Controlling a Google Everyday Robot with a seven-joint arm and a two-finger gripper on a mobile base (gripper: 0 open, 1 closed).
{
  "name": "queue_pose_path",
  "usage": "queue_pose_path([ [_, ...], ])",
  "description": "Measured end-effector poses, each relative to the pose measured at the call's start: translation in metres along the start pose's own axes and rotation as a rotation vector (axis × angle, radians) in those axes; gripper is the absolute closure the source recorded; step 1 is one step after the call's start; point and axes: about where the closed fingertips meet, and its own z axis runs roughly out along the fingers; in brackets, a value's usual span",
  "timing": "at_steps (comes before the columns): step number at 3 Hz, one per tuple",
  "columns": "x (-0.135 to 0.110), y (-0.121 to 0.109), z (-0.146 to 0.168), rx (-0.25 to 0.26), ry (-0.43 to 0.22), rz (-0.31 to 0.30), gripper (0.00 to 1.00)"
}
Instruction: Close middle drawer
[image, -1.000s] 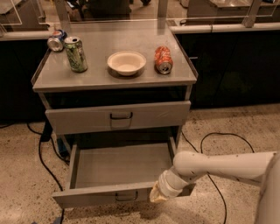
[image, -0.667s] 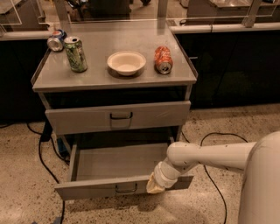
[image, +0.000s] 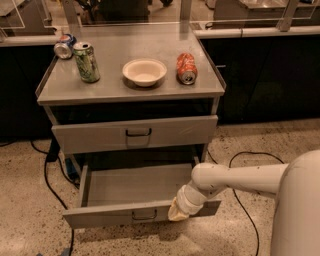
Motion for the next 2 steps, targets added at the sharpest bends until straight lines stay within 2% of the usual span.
queue_pose_path([
  [1,0.003,-0.004,0.003,-0.001,0.006,-0.01,1.0],
  [2,0.009,-0.024,0.012,0.014,0.012,-0.039,1.0],
])
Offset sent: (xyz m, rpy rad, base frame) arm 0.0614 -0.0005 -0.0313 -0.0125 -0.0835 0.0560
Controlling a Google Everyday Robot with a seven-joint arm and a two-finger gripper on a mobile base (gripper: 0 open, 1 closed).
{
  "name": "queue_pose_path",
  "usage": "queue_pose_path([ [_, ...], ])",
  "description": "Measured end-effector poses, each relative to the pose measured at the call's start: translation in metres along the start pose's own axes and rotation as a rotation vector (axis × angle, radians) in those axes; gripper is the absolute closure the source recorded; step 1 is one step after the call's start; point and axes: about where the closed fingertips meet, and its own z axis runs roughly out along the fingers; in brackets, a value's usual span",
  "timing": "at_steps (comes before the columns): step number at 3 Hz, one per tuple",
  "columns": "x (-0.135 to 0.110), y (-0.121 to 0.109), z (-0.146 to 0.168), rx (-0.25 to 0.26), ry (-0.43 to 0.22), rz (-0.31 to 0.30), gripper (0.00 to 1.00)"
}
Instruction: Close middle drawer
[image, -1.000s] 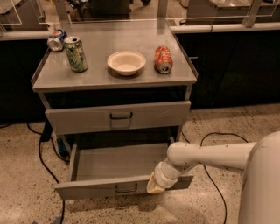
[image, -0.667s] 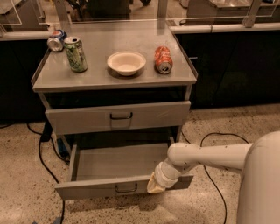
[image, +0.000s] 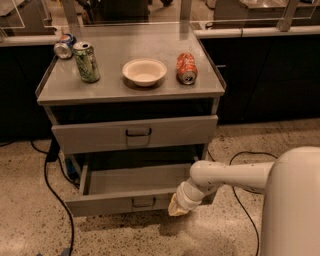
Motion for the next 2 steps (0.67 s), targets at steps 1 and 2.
queue_pose_path([
  [1,0.0,0.0,0.0,0.0,0.0,0.0,1.0],
  [2,-0.0029,-0.0006,-0.0001,0.011,0.01,-0.011,1.0],
])
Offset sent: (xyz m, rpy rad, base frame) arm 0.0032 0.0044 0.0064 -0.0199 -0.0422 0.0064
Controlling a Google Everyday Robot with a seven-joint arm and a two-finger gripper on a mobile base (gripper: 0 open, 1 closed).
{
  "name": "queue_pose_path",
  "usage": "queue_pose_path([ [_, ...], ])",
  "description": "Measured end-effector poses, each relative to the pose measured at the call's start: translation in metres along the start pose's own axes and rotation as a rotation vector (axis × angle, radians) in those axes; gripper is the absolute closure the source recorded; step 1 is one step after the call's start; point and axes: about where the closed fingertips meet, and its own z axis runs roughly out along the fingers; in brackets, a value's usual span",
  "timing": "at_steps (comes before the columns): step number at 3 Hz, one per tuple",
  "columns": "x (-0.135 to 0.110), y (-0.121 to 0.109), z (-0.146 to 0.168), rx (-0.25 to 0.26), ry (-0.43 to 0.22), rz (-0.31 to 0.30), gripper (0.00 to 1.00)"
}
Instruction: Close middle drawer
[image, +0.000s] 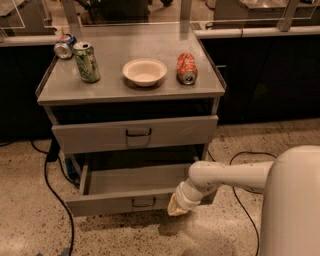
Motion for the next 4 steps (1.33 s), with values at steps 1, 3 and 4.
queue_pose_path([
  [1,-0.001,-0.012,0.002,0.016,0.022,-0.039,1.0],
  [3,0.001,-0.045,0.012,0.053,0.129,-0.124,1.0],
  [4,0.013,-0.066,0.012,0.07,0.188,-0.153,1.0],
])
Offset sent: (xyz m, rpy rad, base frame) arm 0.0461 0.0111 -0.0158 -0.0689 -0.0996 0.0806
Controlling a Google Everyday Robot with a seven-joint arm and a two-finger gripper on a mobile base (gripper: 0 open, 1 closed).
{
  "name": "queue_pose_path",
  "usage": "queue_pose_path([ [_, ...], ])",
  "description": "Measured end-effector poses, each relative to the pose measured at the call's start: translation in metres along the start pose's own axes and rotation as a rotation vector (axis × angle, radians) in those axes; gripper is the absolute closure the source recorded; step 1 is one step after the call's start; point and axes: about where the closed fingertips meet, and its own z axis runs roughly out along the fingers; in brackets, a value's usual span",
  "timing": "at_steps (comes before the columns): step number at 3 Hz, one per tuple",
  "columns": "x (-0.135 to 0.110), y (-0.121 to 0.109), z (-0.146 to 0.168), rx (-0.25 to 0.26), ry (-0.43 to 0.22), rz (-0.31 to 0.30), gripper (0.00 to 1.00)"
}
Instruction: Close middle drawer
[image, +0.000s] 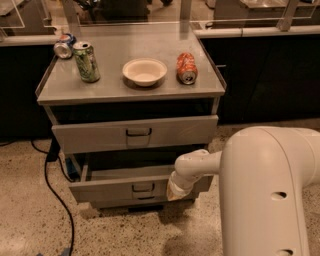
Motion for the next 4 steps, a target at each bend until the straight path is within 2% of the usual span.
queue_pose_path([
  [1,0.015,-0.036,-0.014,0.076,0.088,-0.018,1.0],
  [2,0.015,-0.036,-0.014,0.076,0.088,-0.018,1.0],
  [3,0.019,-0.04,-0.01,0.086,0.057,-0.024,1.0],
  [4,0.026,-0.05,0.0,0.106,-0.008,-0.04,1.0],
])
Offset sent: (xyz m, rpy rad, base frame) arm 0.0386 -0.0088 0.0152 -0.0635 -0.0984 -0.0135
